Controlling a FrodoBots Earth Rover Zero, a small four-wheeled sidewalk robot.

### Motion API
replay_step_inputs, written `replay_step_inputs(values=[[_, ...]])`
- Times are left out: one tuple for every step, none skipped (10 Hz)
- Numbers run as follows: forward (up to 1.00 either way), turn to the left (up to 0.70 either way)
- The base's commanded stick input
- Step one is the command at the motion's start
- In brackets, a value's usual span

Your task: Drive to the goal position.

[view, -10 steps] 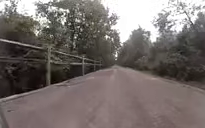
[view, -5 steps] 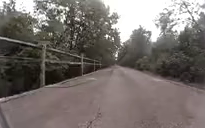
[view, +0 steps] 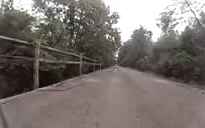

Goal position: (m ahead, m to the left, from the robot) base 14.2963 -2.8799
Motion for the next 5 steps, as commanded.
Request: replay_step_inputs(values=[[0.70,-0.02],[0.70,0.00],[0.70,-0.02],[0.70,-0.01],[0.70,-0.07]])
